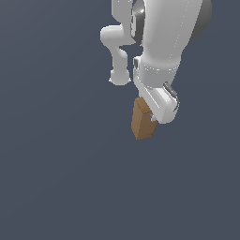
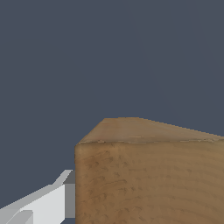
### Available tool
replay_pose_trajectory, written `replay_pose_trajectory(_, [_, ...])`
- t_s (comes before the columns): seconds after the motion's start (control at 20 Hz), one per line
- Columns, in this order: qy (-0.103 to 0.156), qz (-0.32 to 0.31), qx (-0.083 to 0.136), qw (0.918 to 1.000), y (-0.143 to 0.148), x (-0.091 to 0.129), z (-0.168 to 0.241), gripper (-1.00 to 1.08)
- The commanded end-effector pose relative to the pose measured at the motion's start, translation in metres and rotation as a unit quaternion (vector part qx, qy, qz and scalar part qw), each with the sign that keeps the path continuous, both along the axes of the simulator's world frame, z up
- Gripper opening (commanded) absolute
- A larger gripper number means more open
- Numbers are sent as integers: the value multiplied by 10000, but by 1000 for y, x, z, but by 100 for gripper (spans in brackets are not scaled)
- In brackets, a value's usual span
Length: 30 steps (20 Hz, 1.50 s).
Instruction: Pick up the object and move it to a goal position.
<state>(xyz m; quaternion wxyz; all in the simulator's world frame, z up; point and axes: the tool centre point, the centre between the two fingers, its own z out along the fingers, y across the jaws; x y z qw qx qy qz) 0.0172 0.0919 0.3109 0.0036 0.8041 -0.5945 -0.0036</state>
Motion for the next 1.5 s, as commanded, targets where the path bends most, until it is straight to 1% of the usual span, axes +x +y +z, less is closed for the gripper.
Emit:
replay_pose_trajectory(0.0, [-48,0,8,10000,-1,-2,35,-100])
replay_pose_trajectory(0.45, [-50,-2,8,10000,-5,-10,133,-100])
replay_pose_trajectory(0.75, [-50,-2,8,10000,-7,-13,183,-100])
replay_pose_trajectory(1.05, [-50,-2,8,10000,-7,-14,213,-100])
replay_pose_trajectory(1.45, [-50,-2,8,10000,-8,-13,230,-100])
